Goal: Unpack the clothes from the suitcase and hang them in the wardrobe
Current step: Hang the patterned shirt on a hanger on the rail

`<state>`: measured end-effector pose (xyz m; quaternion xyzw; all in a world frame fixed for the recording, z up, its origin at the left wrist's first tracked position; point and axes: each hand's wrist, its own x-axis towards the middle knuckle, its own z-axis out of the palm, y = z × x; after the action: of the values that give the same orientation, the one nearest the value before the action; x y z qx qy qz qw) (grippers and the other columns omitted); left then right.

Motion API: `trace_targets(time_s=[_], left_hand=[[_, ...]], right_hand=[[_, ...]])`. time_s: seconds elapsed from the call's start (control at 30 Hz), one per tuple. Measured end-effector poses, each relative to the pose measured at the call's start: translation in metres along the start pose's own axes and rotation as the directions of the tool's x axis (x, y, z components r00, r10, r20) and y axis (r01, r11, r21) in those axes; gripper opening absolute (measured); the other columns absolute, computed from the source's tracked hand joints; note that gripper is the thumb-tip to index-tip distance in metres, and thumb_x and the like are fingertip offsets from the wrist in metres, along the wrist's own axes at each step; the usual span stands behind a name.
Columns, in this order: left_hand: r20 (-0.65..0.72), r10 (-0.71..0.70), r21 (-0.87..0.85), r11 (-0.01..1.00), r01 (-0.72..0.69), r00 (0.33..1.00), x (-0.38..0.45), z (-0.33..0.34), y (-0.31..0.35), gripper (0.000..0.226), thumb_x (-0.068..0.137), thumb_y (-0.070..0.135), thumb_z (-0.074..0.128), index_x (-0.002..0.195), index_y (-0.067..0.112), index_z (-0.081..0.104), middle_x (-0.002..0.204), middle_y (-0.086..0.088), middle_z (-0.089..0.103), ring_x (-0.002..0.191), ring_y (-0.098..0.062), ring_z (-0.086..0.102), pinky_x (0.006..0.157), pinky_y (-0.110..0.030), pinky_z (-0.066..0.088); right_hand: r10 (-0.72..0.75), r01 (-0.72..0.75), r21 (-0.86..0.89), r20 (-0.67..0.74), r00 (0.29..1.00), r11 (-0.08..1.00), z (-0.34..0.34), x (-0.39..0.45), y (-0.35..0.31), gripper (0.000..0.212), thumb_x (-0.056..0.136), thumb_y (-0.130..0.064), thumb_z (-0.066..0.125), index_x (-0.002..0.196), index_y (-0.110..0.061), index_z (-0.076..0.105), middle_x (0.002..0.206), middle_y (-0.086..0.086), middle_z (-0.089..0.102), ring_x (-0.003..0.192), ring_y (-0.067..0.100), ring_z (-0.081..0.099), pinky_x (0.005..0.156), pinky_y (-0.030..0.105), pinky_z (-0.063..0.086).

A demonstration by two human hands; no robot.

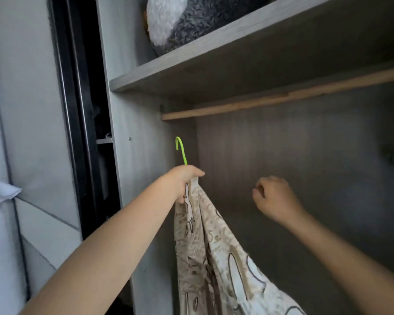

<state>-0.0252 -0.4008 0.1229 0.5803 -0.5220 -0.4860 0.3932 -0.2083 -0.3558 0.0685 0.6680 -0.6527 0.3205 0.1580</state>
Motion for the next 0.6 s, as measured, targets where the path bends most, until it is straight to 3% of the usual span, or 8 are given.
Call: trace_targets(time_s=[0.07,0.2,0.23,0.3,0.37,0.43,0.5,0.6], left_hand=[[-0.077,0.027,0.083,0.996,-0.021,0.997,0.020,-0.009,0.008,0.014,0.086,0.014,0.059,0.090,0.007,0.047,0.087,-0.012,0.050,0.093,-0.029,0.054,0.098,-0.040,0.040],[-0.146,0.183,0.241,0.960,-0.144,0.972,0.044,-0.029,0.032,0.013,0.087,-0.004,0.050,0.075,0.003,0.050,0.079,-0.011,0.052,0.079,-0.023,0.049,0.083,-0.033,0.046],[-0.159,0.233,0.262,0.947,-0.187,0.959,0.049,-0.036,0.040,0.005,0.087,-0.004,0.050,0.086,-0.002,0.055,0.091,-0.013,0.058,0.089,-0.022,0.050,0.090,-0.035,0.044],[-0.217,0.363,0.333,0.900,-0.280,0.906,0.067,-0.054,0.056,0.037,0.085,-0.001,0.056,0.121,-0.008,0.048,0.127,-0.017,0.053,0.114,-0.026,0.049,0.101,-0.036,0.037],[-0.253,0.450,0.455,0.837,-0.305,0.857,0.086,-0.072,0.072,0.048,0.085,0.003,0.060,0.129,-0.006,0.043,0.133,-0.020,0.048,0.121,-0.031,0.047,0.098,-0.035,0.038],[-0.270,0.539,0.569,0.758,-0.318,0.798,0.100,-0.087,0.087,0.041,0.085,0.004,0.060,0.123,-0.008,0.048,0.121,-0.021,0.055,0.112,-0.030,0.054,0.082,-0.030,0.040],[-0.263,0.590,0.604,0.718,-0.346,0.763,0.119,-0.101,0.103,0.034,0.083,0.002,0.061,0.114,-0.008,0.055,0.102,-0.020,0.057,0.096,-0.027,0.057,0.074,-0.029,0.039],[-0.241,0.615,0.673,0.663,-0.327,0.751,0.140,-0.109,0.112,0.029,0.080,0.004,0.062,0.108,-0.002,0.058,0.109,-0.019,0.061,0.101,-0.031,0.059,0.082,-0.035,0.048]], right_hand=[[-0.006,0.000,-0.085,-0.063,0.998,0.996,0.008,0.019,-0.008,0.031,0.091,-0.025,0.044,0.113,-0.005,0.055,0.118,0.015,0.052,0.115,0.030,0.044,0.091,0.032,0.036],[-0.102,0.073,-0.126,-0.240,0.965,0.989,0.012,0.068,-0.033,0.032,0.081,-0.015,0.055,0.108,0.002,0.057,0.120,0.020,0.050,0.119,0.034,0.041,0.100,0.042,0.031],[-0.143,0.111,-0.123,-0.288,0.947,0.986,0.012,0.081,-0.041,0.032,0.074,-0.009,0.062,0.102,0.006,0.059,0.117,0.024,0.053,0.118,0.037,0.045,0.101,0.049,0.031],[-0.233,0.188,-0.154,-0.370,0.899,0.970,0.012,0.111,-0.055,0.037,0.059,-0.002,0.071,0.094,0.008,0.062,0.115,0.027,0.057,0.117,0.042,0.050,0.098,0.064,0.029],[-0.260,0.181,-0.244,-0.347,0.901,0.953,0.009,0.137,-0.069,0.046,0.069,-0.007,0.067,0.112,0.004,0.057,0.136,0.023,0.043,0.134,0.037,0.033,0.107,0.063,0.014],[-0.267,0.173,-0.287,-0.330,0.906,0.942,0.009,0.161,-0.074,0.056,0.081,-0.014,0.058,0.133,-0.003,0.041,0.151,0.014,0.022,0.143,0.028,0.010,0.112,0.056,-0.003],[-0.245,0.138,-0.309,-0.341,0.907,0.941,0.010,0.185,-0.081,0.061,0.083,-0.015,0.055,0.140,-0.005,0.033,0.154,0.012,0.014,0.144,0.027,0.004,0.111,0.055,-0.010],[-0.149,0.050,-0.377,-0.240,0.959,0.925,0.015,0.203,-0.084,0.067,0.087,-0.022,0.051,0.144,-0.008,0.020,0.154,0.011,0.011,0.143,0.029,0.004,0.111,0.055,-0.010]])
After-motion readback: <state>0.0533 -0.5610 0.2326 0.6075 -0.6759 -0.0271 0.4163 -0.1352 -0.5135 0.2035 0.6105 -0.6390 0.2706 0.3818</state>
